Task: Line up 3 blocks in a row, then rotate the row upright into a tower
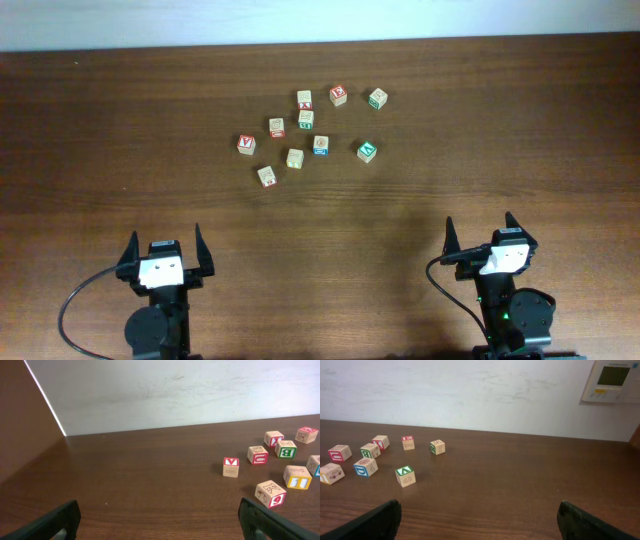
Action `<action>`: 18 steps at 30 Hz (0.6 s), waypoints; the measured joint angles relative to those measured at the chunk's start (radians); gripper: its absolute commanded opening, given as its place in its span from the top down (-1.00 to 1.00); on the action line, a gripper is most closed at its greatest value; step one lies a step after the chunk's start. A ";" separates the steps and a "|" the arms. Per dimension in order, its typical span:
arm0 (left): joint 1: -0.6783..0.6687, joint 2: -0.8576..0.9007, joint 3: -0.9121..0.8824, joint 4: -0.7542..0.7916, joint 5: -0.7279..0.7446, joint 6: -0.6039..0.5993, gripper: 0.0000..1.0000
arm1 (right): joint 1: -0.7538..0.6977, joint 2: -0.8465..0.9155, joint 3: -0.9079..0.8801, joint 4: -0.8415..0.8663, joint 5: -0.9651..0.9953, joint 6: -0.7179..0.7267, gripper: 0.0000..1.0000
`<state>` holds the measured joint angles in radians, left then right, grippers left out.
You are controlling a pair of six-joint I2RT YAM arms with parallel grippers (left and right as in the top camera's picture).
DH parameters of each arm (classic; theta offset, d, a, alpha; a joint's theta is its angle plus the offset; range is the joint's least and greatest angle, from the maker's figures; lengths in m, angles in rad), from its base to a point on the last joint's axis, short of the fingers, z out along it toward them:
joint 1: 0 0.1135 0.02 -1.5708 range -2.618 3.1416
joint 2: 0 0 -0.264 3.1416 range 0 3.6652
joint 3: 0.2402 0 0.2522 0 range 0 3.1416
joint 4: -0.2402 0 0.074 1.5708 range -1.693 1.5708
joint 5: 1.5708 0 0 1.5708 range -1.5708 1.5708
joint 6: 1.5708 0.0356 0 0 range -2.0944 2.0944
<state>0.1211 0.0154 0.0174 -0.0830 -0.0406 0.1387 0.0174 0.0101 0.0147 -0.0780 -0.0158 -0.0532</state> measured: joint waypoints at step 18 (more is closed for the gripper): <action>0.000 0.000 0.000 0.020 0.000 0.000 -0.98 | 0.000 0.000 0.000 0.001 0.000 0.000 -0.97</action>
<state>0.1211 0.0154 0.0174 -0.0631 -0.0406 0.1387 0.0174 0.0101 0.0147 -0.0772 -0.0154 -0.0532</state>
